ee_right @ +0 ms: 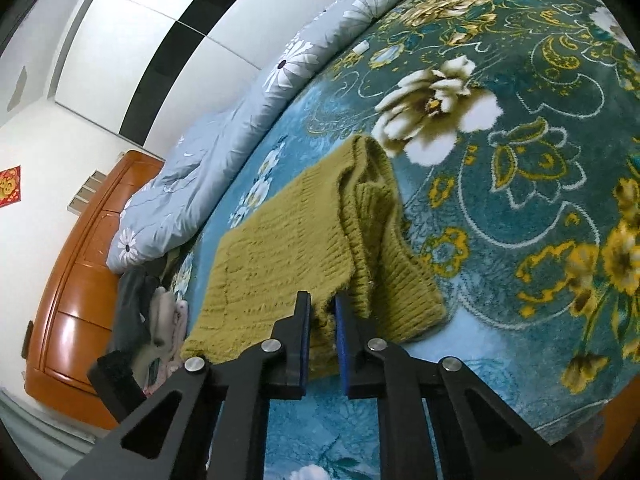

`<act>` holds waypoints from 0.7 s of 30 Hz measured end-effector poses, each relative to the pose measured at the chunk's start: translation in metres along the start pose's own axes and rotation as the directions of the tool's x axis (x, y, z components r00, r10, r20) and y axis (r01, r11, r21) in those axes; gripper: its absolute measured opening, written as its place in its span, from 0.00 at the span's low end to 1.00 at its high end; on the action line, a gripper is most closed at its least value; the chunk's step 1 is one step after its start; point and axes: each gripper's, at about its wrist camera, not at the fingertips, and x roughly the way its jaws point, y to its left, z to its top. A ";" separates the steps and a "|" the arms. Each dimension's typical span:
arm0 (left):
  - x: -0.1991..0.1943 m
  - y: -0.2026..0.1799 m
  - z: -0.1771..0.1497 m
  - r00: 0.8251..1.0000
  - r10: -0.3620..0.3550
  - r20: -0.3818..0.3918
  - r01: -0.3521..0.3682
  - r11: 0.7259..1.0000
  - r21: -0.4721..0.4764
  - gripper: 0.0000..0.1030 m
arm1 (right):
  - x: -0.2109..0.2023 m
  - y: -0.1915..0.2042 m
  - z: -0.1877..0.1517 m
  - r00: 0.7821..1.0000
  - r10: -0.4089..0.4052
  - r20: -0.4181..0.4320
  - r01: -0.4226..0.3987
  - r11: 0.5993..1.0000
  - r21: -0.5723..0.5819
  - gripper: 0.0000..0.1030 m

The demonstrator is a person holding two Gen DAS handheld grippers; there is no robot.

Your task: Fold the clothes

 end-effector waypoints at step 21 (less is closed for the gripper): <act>0.000 0.002 0.001 1.000 -0.006 -0.005 0.006 1.000 0.002 0.33 | 0.025 -0.015 -0.003 0.999 0.001 -0.051 0.001 0.999 0.039 0.33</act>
